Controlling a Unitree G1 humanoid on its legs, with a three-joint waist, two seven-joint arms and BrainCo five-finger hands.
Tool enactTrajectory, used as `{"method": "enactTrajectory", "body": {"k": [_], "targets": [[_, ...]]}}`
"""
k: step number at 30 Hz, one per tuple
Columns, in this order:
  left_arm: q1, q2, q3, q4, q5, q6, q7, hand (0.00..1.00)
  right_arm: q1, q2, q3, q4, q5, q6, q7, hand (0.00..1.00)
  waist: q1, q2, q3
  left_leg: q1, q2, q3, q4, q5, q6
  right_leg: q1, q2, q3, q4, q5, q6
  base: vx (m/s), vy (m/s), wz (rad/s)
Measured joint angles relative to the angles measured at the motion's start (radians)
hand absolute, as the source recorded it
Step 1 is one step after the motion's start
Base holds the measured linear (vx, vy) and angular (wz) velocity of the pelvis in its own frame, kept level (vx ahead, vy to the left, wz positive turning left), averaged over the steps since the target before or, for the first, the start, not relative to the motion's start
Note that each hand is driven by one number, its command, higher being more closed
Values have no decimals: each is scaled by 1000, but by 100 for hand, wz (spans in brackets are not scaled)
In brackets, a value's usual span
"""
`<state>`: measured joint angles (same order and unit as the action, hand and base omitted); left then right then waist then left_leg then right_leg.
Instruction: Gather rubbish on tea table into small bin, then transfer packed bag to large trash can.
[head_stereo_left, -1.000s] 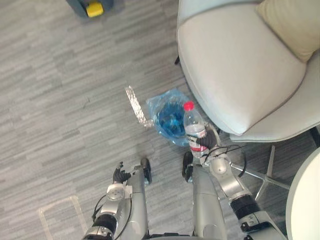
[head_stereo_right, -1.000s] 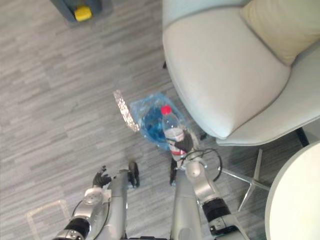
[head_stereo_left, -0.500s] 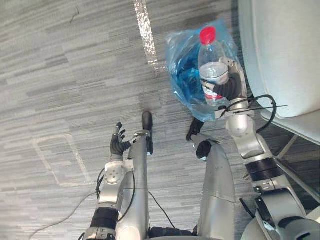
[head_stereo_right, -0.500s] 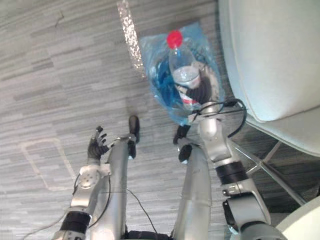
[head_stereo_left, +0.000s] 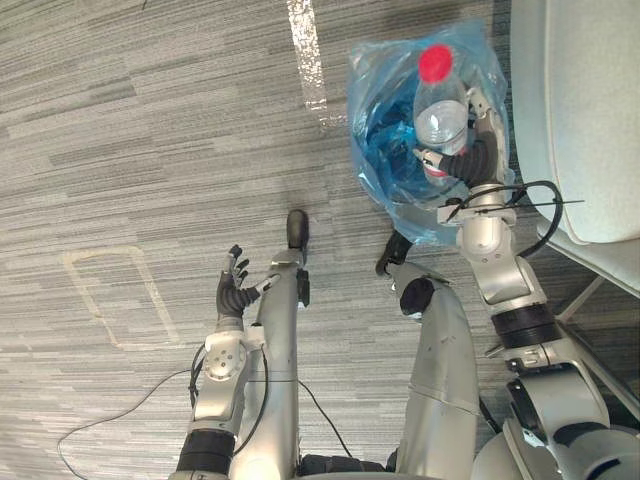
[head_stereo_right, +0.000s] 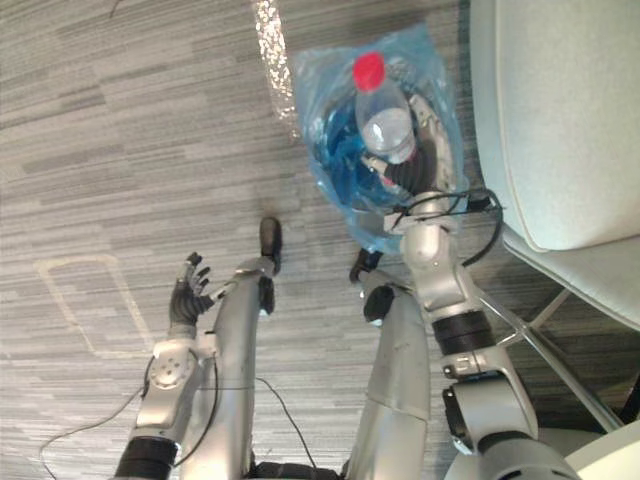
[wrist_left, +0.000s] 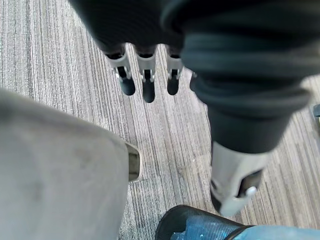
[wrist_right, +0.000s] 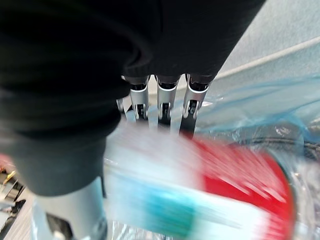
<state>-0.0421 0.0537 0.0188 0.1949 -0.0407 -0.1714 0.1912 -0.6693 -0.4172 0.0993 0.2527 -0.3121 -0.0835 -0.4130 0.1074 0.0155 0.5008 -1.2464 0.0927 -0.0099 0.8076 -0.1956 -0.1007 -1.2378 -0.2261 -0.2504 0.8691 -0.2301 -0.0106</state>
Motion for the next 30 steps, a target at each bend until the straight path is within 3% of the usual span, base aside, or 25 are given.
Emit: {"method": "enactTrajectory", "body": {"k": [10,13,16,21,30], "targets": [[-48,13,-1,148,13,5,1,0,98,76,18,-83,-54,-2,-26,0,-8,-12,-90,-5,24,13,0,0,0,1,25,-1,-31,15,-21,-7,1,-6],[-155,52,12,302,11,26,8,0,120,112,92,-83,-93,-10,-14,0,-27,-26,-99,14,38,19,-2,0,0,14,37,5,-37,20,-28,-30,-6,-16],[-164,61,22,341,9,26,6,0,162,144,141,-72,-162,-7,4,0,-45,-30,-101,44,52,28,-11,0,0,43,51,6,-58,29,-29,-31,-8,-15],[-192,61,33,406,-1,26,17,0,187,152,180,67,-278,2,30,0,-48,-30,-102,75,56,32,-68,28,-7,68,65,6,-112,50,-19,-13,0,-5],[-296,53,37,492,-21,21,51,0,59,174,180,311,-349,38,33,0,-49,-36,-98,50,56,34,-113,52,-12,38,68,-3,-137,57,-21,1,-1,2]]}}
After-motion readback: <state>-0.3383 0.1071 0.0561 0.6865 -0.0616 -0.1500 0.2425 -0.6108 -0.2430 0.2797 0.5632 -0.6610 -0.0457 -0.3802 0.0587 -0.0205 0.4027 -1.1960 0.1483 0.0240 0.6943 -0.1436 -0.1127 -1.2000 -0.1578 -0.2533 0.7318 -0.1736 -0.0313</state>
